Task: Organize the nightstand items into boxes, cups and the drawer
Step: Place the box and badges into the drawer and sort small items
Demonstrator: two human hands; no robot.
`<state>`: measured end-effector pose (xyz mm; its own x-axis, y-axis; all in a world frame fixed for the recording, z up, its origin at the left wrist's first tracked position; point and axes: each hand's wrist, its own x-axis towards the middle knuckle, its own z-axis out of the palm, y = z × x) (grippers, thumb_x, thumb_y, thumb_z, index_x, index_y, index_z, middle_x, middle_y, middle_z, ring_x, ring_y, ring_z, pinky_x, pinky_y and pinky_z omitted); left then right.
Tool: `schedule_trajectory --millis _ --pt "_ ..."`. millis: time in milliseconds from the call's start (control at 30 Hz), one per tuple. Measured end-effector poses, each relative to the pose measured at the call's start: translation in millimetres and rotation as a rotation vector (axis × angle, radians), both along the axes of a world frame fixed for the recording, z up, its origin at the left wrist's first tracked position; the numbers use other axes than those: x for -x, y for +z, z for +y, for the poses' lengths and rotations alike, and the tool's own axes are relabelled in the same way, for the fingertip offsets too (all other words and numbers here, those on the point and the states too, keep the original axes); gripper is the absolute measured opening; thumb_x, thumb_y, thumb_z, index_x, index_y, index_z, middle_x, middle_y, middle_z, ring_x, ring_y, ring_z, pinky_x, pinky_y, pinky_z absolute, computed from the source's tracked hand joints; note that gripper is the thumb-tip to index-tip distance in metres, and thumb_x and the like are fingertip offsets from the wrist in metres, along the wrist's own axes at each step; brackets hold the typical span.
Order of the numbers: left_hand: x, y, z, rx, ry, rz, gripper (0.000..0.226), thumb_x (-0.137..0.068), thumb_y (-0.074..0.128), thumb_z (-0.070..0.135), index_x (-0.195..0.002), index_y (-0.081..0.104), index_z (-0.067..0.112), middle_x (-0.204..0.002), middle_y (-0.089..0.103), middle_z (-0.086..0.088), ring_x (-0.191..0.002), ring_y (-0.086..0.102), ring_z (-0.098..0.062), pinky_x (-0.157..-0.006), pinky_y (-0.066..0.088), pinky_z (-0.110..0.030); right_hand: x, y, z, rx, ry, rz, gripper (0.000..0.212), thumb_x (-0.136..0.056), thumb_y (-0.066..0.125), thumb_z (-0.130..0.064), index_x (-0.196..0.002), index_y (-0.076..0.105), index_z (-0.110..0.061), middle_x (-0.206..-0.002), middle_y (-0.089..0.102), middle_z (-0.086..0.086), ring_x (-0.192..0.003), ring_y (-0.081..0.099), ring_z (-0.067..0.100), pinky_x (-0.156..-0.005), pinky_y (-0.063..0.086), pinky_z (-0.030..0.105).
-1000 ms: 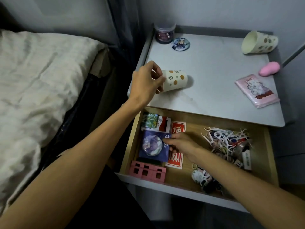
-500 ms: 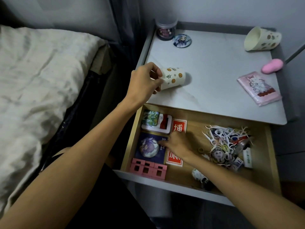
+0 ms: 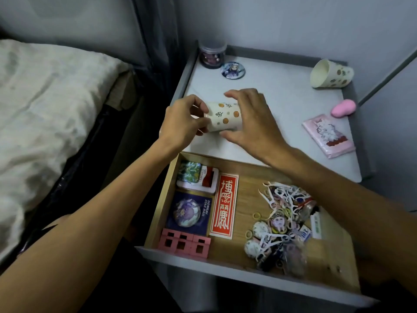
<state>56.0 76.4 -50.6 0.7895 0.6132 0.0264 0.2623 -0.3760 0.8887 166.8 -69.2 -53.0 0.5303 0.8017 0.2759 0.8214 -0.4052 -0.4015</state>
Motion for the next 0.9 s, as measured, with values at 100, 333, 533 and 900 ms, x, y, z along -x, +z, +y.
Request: schedule_trajectory --millis 100,333,533,900 --pt "-7 4 1 0.072 0.009 -0.039 0.012 -0.088 0.070 0.000 -0.093 0.061 0.007 -0.091 0.071 -0.009 -0.069 0.073 -0.020 -0.061 0.059 -0.026 -27 -1 16 0.173 0.063 -0.066 0.083 -0.073 0.080 -0.036 -0.144 0.040 -0.020 -0.133 0.053 0.005 -0.117 0.049 0.023 -0.096 0.040 0.034" --pt "-26 13 11 0.300 0.049 -0.098 0.010 -0.094 0.064 0.008 -0.101 0.058 0.012 -0.106 0.069 -0.009 -0.084 0.073 -0.025 -0.074 0.061 -0.040 -101 -1 25 0.085 -0.168 -0.009 0.075 -0.073 0.076 -0.053 -0.136 0.048 -0.023 -0.127 0.059 0.003 -0.110 0.056 0.024 -0.084 0.044 0.034" --pt "-35 16 24 0.564 0.050 0.000 0.017 -0.097 0.062 0.015 -0.113 0.060 0.009 -0.113 0.070 -0.011 -0.093 0.073 -0.027 -0.079 0.060 -0.035 -196 0 45 -0.038 -0.453 0.151 0.077 -0.070 0.081 -0.052 -0.130 0.050 -0.014 -0.128 0.061 0.008 -0.114 0.058 0.029 -0.087 0.046 0.037" --pt "-42 13 29 0.714 0.044 -0.016 0.015 -0.097 0.060 0.018 -0.110 0.064 0.011 -0.109 0.073 -0.007 -0.090 0.075 -0.023 -0.076 0.059 -0.032 -223 -20 97 -0.098 -0.383 0.167 0.067 -0.083 0.076 -0.015 -0.140 0.041 -0.009 -0.140 0.042 0.013 -0.121 0.050 0.022 -0.085 0.032 0.012"
